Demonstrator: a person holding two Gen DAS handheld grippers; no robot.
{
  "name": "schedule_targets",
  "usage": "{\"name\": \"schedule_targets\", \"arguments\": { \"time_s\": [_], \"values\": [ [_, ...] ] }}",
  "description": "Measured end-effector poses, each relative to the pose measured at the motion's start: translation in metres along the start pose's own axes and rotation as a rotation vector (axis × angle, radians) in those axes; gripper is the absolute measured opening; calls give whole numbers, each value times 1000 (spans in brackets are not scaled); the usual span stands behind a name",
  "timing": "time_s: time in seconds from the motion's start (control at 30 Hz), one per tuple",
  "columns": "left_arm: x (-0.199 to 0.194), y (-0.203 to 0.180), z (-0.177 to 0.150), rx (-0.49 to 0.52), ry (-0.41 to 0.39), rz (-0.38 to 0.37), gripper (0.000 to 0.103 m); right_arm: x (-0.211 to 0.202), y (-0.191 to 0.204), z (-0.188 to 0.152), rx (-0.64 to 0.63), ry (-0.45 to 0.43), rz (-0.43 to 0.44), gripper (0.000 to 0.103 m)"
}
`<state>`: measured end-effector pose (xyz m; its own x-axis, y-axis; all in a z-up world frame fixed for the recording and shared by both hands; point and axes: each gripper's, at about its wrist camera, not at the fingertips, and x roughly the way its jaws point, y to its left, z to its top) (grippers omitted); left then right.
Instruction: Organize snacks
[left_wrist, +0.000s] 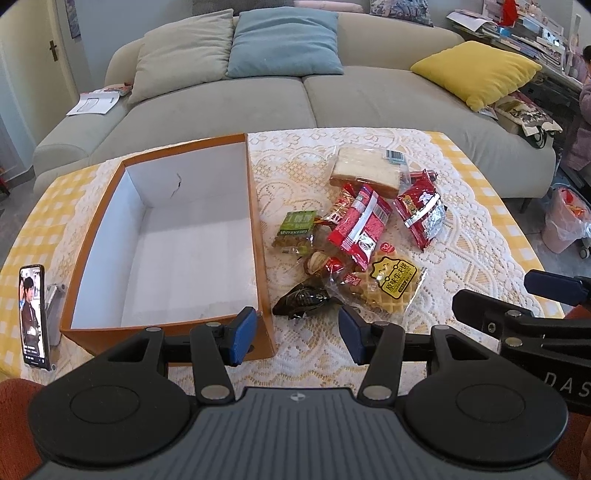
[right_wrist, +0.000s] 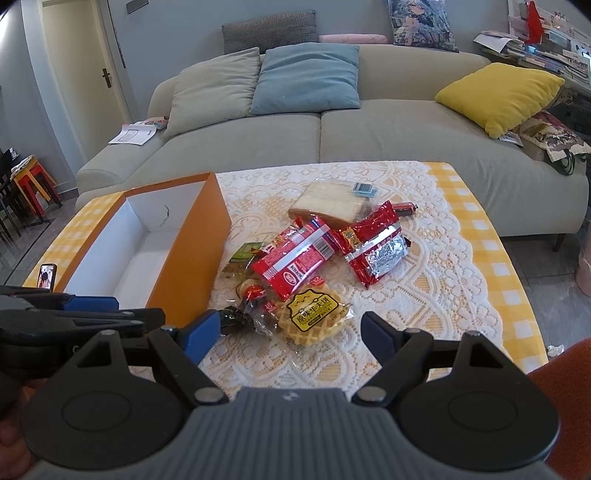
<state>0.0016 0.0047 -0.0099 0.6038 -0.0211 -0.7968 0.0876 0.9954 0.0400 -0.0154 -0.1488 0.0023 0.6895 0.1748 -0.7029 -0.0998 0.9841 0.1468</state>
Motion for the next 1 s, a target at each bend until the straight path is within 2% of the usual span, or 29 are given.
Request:
{"name": "schedule_targets", "arguments": {
  "time_s": [0.43,1.0],
  "values": [
    [4,11,0,-48,29,42,61,6,1,0,-9,17,-12,82],
    [7,15,-1,-62,54,52,61,10,2,-2,-11,30,-14,82]
  ]
}}
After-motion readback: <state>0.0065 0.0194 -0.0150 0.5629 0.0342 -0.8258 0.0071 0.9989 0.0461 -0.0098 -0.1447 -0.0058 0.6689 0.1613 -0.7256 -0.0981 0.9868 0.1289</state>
